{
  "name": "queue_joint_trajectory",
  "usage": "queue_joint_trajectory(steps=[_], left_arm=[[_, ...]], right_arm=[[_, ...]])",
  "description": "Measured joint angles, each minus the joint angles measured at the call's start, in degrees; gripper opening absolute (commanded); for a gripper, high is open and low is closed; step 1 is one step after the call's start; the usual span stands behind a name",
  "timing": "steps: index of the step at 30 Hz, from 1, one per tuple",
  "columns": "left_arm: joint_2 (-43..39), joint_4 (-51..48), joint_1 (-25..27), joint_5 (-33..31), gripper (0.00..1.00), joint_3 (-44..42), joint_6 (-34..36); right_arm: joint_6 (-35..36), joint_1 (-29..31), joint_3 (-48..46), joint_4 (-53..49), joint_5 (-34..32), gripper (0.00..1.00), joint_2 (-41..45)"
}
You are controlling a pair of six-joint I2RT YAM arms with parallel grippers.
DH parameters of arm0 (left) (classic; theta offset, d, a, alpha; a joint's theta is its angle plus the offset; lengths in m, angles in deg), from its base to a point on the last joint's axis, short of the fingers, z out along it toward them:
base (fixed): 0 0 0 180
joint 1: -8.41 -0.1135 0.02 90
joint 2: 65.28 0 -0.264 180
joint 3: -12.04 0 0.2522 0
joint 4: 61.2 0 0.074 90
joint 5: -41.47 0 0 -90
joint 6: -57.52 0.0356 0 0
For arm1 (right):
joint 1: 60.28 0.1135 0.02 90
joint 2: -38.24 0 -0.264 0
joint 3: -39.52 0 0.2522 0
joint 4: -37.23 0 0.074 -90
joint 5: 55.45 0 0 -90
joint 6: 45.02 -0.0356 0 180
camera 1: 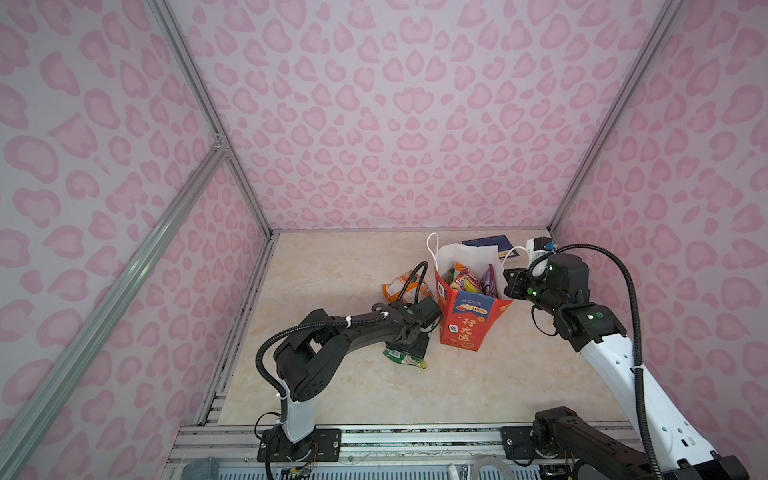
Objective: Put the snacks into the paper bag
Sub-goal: 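Close the left gripper on the green Spring Tea packet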
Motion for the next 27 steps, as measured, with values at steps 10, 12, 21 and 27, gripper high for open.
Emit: queue_joint_trajectory(steps=[10,12,21,27], left_arm=[[-2.0,-0.3,0.0,0.6,0.31,-0.2,-2.1],[-2.4,-1.1,-0.1,0.7,0.28,0.0,-2.3],[-6.0,-4.7,-0.2,0.5,0.23,1.2,-3.2],[-9.4,-6.2,-0.3,-0.3,0.23,1.2,-3.7]], right_arm=[[0.0,0.0,0.0,0.0,0.0,0.0,0.0],[0.0,0.0,0.0,0.0,0.0,0.0,0.1],[0.0,0.0,0.0,0.0,0.0,0.0,0.1],[0.0,0.0,0.0,0.0,0.0,0.0,0.2]])
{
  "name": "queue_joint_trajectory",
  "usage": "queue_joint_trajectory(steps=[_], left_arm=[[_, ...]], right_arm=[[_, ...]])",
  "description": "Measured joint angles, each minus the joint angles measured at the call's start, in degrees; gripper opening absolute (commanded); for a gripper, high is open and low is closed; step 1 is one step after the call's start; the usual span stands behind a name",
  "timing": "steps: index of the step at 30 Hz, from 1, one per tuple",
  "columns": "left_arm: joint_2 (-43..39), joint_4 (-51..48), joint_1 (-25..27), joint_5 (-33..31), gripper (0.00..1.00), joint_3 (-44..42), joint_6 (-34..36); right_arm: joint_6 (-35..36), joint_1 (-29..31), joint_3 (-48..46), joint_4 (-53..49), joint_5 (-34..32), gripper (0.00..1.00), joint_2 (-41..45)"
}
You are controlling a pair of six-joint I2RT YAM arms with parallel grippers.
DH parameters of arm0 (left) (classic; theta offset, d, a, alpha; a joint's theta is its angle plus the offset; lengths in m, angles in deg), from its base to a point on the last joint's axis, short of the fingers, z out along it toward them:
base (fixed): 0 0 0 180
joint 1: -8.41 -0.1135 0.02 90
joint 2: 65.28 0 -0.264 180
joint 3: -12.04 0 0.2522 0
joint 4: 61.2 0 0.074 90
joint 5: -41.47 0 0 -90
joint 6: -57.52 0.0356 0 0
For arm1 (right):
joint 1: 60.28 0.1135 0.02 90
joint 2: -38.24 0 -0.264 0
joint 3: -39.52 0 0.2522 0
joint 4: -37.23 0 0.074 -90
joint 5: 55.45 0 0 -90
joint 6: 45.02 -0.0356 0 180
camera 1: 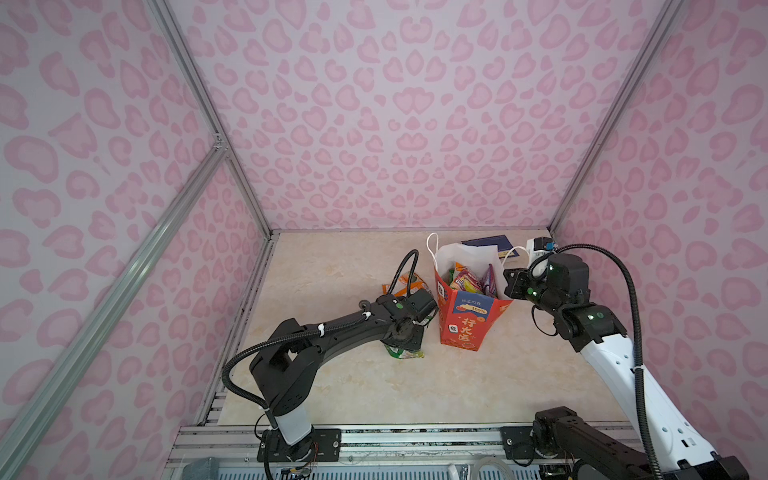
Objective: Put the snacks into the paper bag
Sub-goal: 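Close the left gripper on the green Spring Tea packet, then lift the Spring Tea packet and carry it over the bag mouth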
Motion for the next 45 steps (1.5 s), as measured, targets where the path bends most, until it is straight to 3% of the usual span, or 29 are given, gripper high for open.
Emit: queue_joint_trajectory(steps=[16,29,37,45], left_arm=[[-15.9,-6.3,-2.2,-4.3,0.22,0.0,-0.4],[-27.4,-11.3,-3.8,-6.4,0.21,12.3,2.6],[-26.2,-11.3,-3.4,-0.6,0.21,27.1,5.2],[-14.1,-11.8,1.2,3.8,0.2,43.2,8.1]], right_arm=[[-0.1,0.0,0.0,0.0,0.0,0.0,0.2],[0.0,0.0,0.0,0.0,0.0,0.0,0.1],[-0.2,0.2,0.0,0.4,0.0,0.0,0.0],[-0.2,0.4,0.0,0.4,0.0,0.0,0.0]])
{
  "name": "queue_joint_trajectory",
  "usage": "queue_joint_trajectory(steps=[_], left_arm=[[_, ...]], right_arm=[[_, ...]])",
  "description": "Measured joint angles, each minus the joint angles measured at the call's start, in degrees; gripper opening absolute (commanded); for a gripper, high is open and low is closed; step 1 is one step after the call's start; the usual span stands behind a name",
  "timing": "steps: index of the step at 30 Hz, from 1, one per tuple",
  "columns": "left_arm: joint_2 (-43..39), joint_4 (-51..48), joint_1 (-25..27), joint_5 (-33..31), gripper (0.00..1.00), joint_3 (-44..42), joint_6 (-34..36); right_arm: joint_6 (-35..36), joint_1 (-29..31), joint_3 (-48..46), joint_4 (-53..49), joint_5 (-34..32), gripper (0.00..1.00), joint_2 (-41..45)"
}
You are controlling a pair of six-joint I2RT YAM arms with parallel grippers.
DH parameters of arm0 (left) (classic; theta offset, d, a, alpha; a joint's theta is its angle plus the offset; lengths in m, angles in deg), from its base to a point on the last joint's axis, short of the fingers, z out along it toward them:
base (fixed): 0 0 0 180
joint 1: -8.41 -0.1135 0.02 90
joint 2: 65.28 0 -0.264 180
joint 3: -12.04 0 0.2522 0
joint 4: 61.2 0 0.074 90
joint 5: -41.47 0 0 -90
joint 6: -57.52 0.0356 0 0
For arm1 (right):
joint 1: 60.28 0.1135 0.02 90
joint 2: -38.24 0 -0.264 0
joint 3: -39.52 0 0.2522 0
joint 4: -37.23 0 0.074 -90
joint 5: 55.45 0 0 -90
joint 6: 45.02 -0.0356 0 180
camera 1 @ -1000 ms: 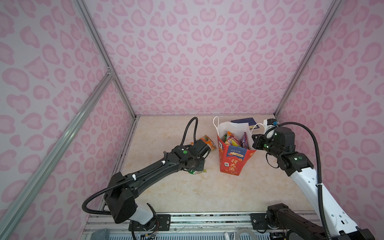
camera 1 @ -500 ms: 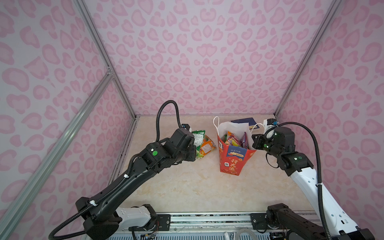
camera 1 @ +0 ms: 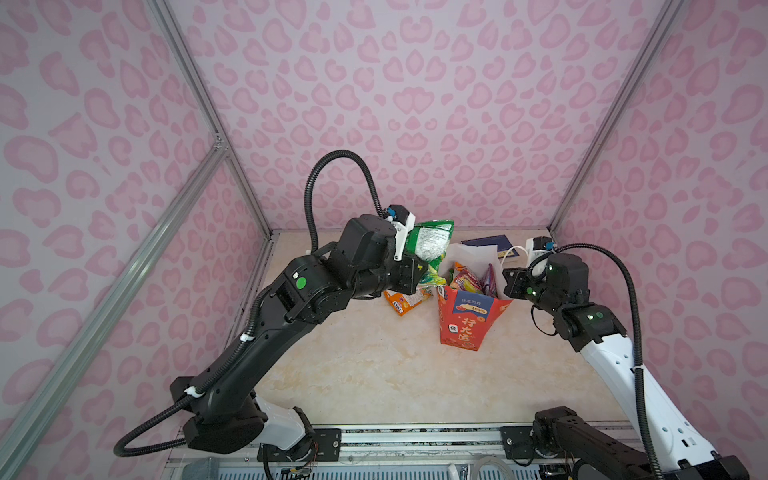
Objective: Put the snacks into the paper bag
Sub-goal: 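Lift the Spring Tea packet and carry it over the bag mouth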
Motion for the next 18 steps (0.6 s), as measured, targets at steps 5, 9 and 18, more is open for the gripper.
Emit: queue_joint_trajectory(steps=[5,9,18], left_arm=[[9.0,-0.3,3.5,1.5,0.21,11.4,2.0],[17.3,-1.5,5.6,2.8,0.21,20.8,3.6],[27.2,-3.6,5.9,0.8,0.21,24.7,6.0]], right_arm=[[0.1,0.0,0.0,0.0,0.0,0.0,0.0],[0.2,0.0,0.0,0.0,0.0,0.0,0.0],[0.2,0.0,0.0,0.0,0.0,0.0,0.2]])
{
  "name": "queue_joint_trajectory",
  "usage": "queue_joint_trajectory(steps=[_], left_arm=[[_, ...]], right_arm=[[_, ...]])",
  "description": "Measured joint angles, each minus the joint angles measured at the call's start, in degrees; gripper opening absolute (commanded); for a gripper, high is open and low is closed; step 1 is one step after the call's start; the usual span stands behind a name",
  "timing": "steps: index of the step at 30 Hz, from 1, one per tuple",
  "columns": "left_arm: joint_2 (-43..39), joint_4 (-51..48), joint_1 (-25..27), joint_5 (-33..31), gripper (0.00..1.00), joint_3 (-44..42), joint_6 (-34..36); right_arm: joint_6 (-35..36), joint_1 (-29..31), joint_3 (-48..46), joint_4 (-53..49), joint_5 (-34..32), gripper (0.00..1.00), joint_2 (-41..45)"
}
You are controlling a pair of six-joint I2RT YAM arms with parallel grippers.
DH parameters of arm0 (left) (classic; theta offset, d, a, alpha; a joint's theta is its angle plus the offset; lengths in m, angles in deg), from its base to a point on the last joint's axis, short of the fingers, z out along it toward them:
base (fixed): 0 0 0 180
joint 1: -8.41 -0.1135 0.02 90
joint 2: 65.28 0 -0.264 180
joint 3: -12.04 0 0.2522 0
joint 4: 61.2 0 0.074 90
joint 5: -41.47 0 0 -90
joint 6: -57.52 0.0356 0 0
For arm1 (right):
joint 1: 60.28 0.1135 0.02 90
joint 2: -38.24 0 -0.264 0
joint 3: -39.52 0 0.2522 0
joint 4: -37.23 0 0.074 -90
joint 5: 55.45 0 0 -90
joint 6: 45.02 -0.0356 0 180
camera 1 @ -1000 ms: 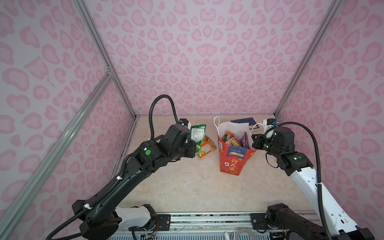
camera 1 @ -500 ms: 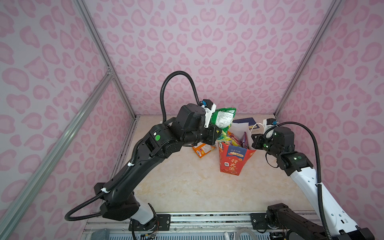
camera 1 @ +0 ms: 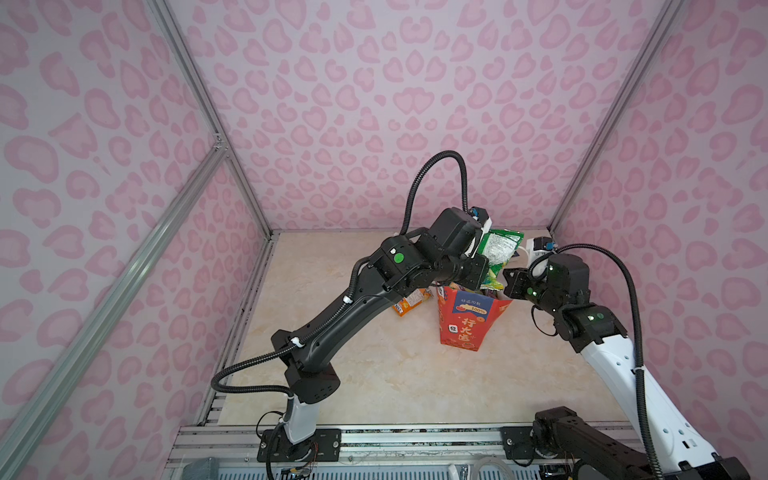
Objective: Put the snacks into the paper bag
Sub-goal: 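Lift the Spring Tea packet and carry it over the bag mouth, then lower the Spring Tea packet into the bag and open the left gripper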
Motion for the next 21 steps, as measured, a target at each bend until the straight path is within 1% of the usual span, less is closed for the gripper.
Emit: queue_joint_trajectory(steps=[6,14,21], left_arm=[[3.8,-0.2,-0.2,-5.2,0.21,0.8,1.5],[9.7,1.1,-1.2,-9.3,0.2,3.5,2.4],[13.3,1.2,-1.9,-10.6,0.2,3.5,2.5]], right_arm=[[0.0,0.0,0.0,0.0,0.0,0.0,0.1],[0.0,0.1,0.0,0.0,0.0,0.0,0.2],[0.3,0.1,0.0,0.0,0.0,0.0,0.2]])
